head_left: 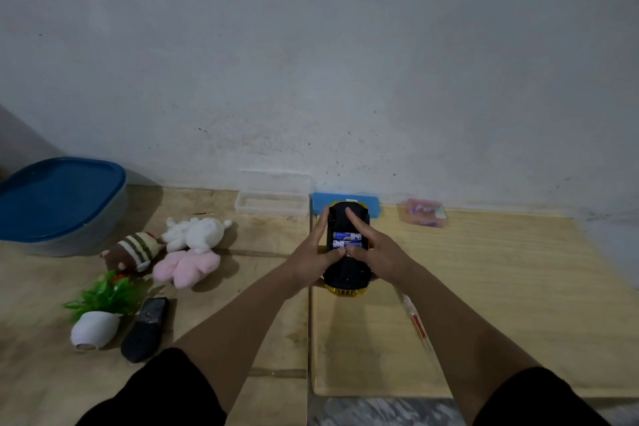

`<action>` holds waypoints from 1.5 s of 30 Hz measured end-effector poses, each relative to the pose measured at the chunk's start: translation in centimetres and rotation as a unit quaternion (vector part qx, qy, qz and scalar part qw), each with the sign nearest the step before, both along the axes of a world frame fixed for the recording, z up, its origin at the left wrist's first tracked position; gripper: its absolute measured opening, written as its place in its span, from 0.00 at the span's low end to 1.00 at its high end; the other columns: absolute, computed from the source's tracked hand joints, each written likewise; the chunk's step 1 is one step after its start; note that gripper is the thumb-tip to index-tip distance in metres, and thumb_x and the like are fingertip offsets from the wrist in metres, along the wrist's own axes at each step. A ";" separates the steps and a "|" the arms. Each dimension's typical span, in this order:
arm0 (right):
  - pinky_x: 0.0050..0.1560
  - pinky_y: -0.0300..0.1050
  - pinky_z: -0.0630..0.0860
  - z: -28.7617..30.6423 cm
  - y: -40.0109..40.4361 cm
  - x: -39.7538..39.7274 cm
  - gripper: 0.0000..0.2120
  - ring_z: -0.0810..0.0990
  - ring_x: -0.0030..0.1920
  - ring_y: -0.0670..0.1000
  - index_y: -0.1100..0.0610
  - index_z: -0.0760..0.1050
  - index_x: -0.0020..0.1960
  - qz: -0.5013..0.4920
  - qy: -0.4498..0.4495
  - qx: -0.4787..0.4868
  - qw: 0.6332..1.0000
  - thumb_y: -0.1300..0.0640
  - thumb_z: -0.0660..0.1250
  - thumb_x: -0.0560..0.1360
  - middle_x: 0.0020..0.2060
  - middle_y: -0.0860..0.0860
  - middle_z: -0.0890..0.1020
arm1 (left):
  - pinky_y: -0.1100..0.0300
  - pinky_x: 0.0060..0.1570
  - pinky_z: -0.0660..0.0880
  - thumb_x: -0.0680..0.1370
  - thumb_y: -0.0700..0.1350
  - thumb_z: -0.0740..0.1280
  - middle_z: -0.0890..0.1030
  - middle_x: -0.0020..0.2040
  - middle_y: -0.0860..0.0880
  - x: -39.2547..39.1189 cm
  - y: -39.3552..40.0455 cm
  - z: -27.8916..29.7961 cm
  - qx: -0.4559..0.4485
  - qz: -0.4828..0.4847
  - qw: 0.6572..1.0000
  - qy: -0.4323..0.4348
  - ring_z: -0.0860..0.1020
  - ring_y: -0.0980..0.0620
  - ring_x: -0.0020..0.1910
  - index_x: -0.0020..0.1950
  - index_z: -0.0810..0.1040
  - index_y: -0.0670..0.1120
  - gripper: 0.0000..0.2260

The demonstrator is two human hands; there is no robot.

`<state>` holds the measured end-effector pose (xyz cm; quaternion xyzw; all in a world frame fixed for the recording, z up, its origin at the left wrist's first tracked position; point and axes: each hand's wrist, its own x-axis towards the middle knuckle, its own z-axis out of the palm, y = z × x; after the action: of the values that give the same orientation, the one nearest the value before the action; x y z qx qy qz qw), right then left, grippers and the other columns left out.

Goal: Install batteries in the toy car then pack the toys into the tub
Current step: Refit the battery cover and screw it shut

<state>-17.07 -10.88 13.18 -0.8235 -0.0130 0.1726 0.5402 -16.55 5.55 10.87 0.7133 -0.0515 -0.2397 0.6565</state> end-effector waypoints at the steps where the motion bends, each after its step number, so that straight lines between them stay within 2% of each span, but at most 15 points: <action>1: 0.48 0.38 0.76 -0.1 -0.2 -0.3 0.28 0.73 0.59 0.50 0.36 0.57 0.71 -0.013 -0.007 -0.002 1.000 0.58 0.62 0.78 0.68 0.48 0.70 | 0.52 0.54 0.79 0.78 0.48 0.65 0.69 0.71 0.50 -0.2 -0.4 -0.1 -0.005 -0.014 1.000 -0.010 0.76 0.49 0.61 0.73 0.43 0.69 0.36; 6: 0.56 0.41 0.75 -0.9 -2.1 -1.3 0.26 0.74 0.61 0.51 0.36 0.61 0.70 -0.040 -0.019 -0.014 0.999 0.57 0.63 0.78 0.67 0.49 0.72 | 0.59 0.54 0.78 0.80 0.47 0.63 0.66 0.73 0.52 -0.7 -2.1 -0.1 -0.009 -0.059 0.997 -0.041 0.76 0.54 0.60 0.74 0.42 0.66 0.35; 10: 0.54 0.37 0.72 -1.1 -4.0 -2.0 0.26 0.73 0.60 0.49 0.37 0.61 0.70 -0.033 -0.013 -0.017 0.999 0.58 0.63 0.78 0.65 0.49 0.73 | 0.63 0.48 0.79 0.76 0.48 0.68 0.65 0.71 0.56 -1.5 -3.3 -0.1 0.000 -0.094 0.995 -0.028 0.73 0.54 0.63 0.74 0.41 0.68 0.40; 13: 0.56 0.38 0.71 -1.4 -5.5 -2.2 0.27 0.74 0.59 0.49 0.40 0.60 0.72 -0.033 -0.006 -0.020 0.999 0.57 0.64 0.77 0.65 0.50 0.73 | 0.63 0.50 0.78 0.73 0.42 0.72 0.65 0.69 0.56 -1.6 -4.5 -0.3 0.020 -0.126 0.991 -0.033 0.72 0.56 0.63 0.74 0.38 0.65 0.48; 15: 0.59 0.43 0.73 -1.8 -6.6 -2.3 0.27 0.74 0.59 0.50 0.41 0.59 0.72 -0.029 0.004 -0.015 0.999 0.56 0.63 0.78 0.65 0.50 0.73 | 0.64 0.51 0.78 0.73 0.39 0.72 0.66 0.69 0.55 -1.6 -5.7 -0.5 0.037 -0.133 0.990 -0.039 0.74 0.58 0.60 0.75 0.38 0.64 0.49; 17: 0.52 0.46 0.78 -2.1 -8.1 -2.3 0.28 0.76 0.56 0.51 0.40 0.54 0.73 -0.027 0.018 -0.011 0.999 0.53 0.62 0.78 0.62 0.50 0.74 | 0.63 0.51 0.77 0.73 0.38 0.72 0.67 0.67 0.56 -1.5 -7.0 -1.0 0.048 -0.126 0.990 -0.035 0.74 0.60 0.58 0.75 0.38 0.64 0.49; 19: 0.43 0.42 0.78 -2.4 -10.0 -2.3 0.28 0.79 0.51 0.52 0.39 0.50 0.74 -0.046 0.013 -0.024 0.999 0.50 0.59 0.79 0.58 0.52 0.77 | 0.58 0.55 0.76 0.73 0.37 0.72 0.67 0.66 0.57 -1.5 -8.3 -1.7 0.052 -0.107 0.993 -0.019 0.73 0.55 0.60 0.75 0.38 0.63 0.49; 21: 0.45 0.43 0.76 -3.1 -12.4 -2.3 0.28 0.80 0.49 0.53 0.40 0.51 0.74 -0.076 -0.026 -0.082 0.993 0.50 0.59 0.79 0.55 0.53 0.79 | 0.55 0.55 0.76 0.73 0.37 0.71 0.68 0.64 0.58 -1.7 -9.5 -2.6 0.058 -0.091 0.994 -0.001 0.72 0.54 0.61 0.75 0.37 0.63 0.49; 23: 0.53 0.47 0.75 -4.4 -15.1 -2.4 0.30 0.78 0.50 0.51 0.41 0.53 0.74 -0.081 -0.049 -0.167 0.981 0.52 0.63 0.78 0.55 0.50 0.78 | 0.58 0.51 0.77 0.73 0.36 0.71 0.67 0.63 0.58 -1.9 -10.6 -3.6 0.060 -0.070 0.996 0.015 0.73 0.58 0.57 0.74 0.37 0.63 0.49; 25: 0.58 0.48 0.74 -6.2 -17.4 -2.7 0.33 0.77 0.53 0.51 0.42 0.54 0.74 -0.045 -0.028 -0.242 0.969 0.53 0.67 0.75 0.58 0.49 0.76 | 0.59 0.50 0.77 0.73 0.36 0.71 0.66 0.65 0.58 -2.0 -11.5 -4.7 0.060 -0.045 0.997 0.028 0.73 0.63 0.54 0.74 0.37 0.63 0.50; 28: 0.61 0.47 0.69 -9.2 -19.4 -3.4 0.35 0.70 0.63 0.53 0.44 0.56 0.74 0.036 0.002 -0.328 0.944 0.54 0.69 0.73 0.64 0.51 0.74 | 0.57 0.54 0.76 0.73 0.36 0.71 0.67 0.66 0.57 -2.3 -12.5 -6.1 0.060 -0.015 0.997 0.042 0.72 0.65 0.54 0.74 0.36 0.63 0.50; 33: 0.61 0.49 0.69 -12.8 -20.0 -3.9 0.34 0.67 0.65 0.54 0.46 0.57 0.74 0.097 -0.041 -0.421 0.901 0.52 0.68 0.73 0.66 0.51 0.72 | 0.62 0.50 0.76 0.74 0.35 0.70 0.67 0.68 0.56 -2.5 -13.6 -7.7 0.057 0.003 0.997 0.057 0.74 0.66 0.55 0.74 0.36 0.63 0.50; 37: 0.59 0.47 0.69 -13.2 -20.5 -3.5 0.34 0.68 0.61 0.55 0.48 0.59 0.74 0.122 -0.065 -0.407 0.903 0.54 0.69 0.72 0.61 0.52 0.71 | 0.64 0.47 0.78 0.73 0.35 0.71 0.67 0.68 0.56 -2.6 -14.3 -8.0 0.059 0.021 0.996 0.063 0.74 0.66 0.54 0.74 0.36 0.63 0.50; 41: 0.56 0.46 0.71 -13.1 -20.9 -2.8 0.31 0.73 0.57 0.58 0.50 0.64 0.72 0.088 -0.035 -0.324 0.941 0.63 0.68 0.72 0.57 0.56 0.69 | 0.63 0.47 0.77 0.73 0.35 0.71 0.67 0.64 0.58 -2.6 -14.9 -7.7 0.072 0.020 0.995 0.067 0.73 0.66 0.52 0.75 0.36 0.62 0.50; 45: 0.53 0.40 0.69 -10.3 -20.6 -0.6 0.27 0.75 0.51 0.53 0.53 0.68 0.70 0.026 -0.079 -0.238 0.968 0.68 0.66 0.73 0.52 0.57 0.76 | 0.56 0.53 0.76 0.73 0.35 0.71 0.65 0.66 0.57 -2.6 -14.9 -6.9 0.082 0.021 0.994 0.075 0.72 0.64 0.54 0.74 0.35 0.63 0.51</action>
<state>-17.67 -31.44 2.87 -0.9388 -0.0357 0.1189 0.3212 -19.13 -9.36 3.95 0.7455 0.0324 -0.2823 0.6029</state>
